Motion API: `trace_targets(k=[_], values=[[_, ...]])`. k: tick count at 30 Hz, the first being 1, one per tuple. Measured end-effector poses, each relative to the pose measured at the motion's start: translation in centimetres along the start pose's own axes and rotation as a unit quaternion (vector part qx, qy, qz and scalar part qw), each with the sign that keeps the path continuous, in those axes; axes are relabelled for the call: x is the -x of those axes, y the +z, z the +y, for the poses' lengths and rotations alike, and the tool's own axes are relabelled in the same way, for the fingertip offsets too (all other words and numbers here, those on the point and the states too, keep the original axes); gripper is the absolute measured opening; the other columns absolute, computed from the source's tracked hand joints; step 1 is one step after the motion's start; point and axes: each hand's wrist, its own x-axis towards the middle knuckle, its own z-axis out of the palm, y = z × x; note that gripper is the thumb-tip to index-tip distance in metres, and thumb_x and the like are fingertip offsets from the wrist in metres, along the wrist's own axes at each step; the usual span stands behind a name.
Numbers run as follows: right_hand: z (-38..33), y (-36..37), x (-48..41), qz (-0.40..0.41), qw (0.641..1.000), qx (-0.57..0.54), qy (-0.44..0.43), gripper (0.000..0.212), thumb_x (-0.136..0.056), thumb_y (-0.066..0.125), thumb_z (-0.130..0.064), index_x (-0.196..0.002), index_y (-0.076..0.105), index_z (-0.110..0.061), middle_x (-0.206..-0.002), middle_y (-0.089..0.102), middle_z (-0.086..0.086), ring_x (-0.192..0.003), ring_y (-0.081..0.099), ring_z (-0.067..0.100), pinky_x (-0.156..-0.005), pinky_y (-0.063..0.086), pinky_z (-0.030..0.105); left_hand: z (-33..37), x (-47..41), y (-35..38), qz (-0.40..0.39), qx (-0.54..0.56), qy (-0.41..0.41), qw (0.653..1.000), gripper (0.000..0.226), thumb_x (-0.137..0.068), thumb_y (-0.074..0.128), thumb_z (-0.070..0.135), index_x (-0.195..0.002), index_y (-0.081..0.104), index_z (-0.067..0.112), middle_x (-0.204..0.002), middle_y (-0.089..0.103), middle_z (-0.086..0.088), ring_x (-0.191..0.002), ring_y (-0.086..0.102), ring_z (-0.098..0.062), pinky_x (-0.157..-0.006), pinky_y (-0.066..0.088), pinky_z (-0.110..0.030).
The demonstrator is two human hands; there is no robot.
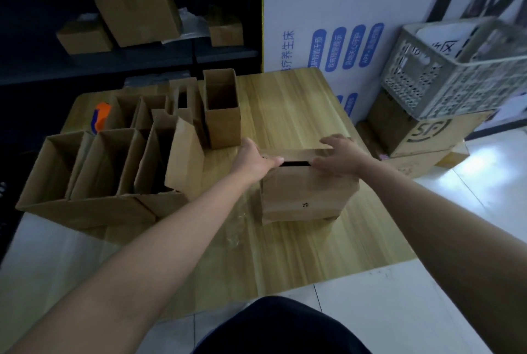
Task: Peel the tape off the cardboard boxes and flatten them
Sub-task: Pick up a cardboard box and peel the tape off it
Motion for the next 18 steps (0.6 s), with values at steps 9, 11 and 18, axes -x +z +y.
trace_targets(k=[9,11,18], values=[[1.1,-0.2,-0.4,0.095,0.984,-0.016,0.150,0.085,-0.070,0.046,-0.083,-0.108,0.059,-0.008,-0.095,0.064,0.008,-0.082,0.061,0.024,-0.061,0.050,0.034,1.1,-2.2,0.3,-0.066,0.209,-0.143,0.965,0.068,-0.067,0.085,0.017,-0.123,0.049,0.003,-0.129,0.054,-0.013,-0.115,0.056,-0.027,-0.098,0.048,-0.041],[1.2,-0.3,-0.5,0.161,0.977,-0.008,0.141,0.083,-0.070,0.039,-0.085,-0.100,0.058,-0.009,-0.086,0.064,0.006,-0.073,0.060,0.022,-0.055,0.048,0.033,1.4,-2.3,0.3,-0.091,0.268,-0.163,0.945,0.024,-0.074,0.078,0.007,-0.090,0.061,0.004,-0.109,0.063,-0.013,-0.095,0.062,-0.022,-0.090,0.052,-0.034],[2.0,-1.1,-2.5,0.230,0.958,-0.106,0.134,0.098,-0.072,0.051,-0.078,-0.139,0.031,-0.010,-0.127,0.057,0.014,-0.112,0.057,0.033,-0.076,0.046,0.038,3.3,-1.9,0.3,-0.119,0.343,-0.180,0.914,0.009,-0.085,0.058,-0.006,-0.080,0.062,0.000,-0.086,0.061,-0.012,-0.076,0.060,-0.017,-0.065,0.051,-0.026]])
